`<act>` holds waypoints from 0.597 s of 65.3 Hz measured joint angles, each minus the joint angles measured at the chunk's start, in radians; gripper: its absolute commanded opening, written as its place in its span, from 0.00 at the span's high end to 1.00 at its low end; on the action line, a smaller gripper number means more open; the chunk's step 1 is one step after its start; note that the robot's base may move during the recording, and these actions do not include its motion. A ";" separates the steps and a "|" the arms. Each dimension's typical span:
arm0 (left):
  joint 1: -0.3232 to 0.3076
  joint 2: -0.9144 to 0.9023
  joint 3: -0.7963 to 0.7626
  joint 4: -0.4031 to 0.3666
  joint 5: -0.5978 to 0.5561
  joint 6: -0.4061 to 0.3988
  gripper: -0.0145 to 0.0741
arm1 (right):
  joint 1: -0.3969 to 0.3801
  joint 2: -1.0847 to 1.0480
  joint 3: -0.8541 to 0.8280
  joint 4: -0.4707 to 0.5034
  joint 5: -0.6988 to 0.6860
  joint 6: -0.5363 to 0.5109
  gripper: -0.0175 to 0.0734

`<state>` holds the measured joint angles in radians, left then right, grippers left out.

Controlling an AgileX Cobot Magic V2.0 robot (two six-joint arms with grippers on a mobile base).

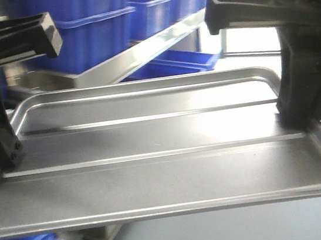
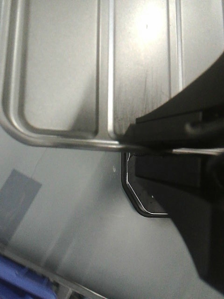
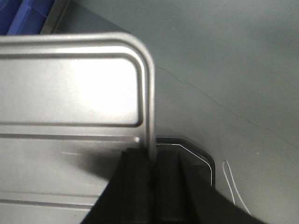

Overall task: Grab silver tray and place in blue box
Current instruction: 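Hold the tray level with both grippers while the base drives away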

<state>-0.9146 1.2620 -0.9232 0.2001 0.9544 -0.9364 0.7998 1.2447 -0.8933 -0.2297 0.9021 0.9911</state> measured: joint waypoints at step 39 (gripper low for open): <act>0.000 0.000 0.000 -0.002 0.000 0.000 0.85 | 0.000 -0.002 0.000 0.000 0.004 0.000 0.74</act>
<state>-0.9146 1.2620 -0.9232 0.1980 0.9544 -0.9364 0.7998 1.2425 -0.8933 -0.2297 0.9057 0.9911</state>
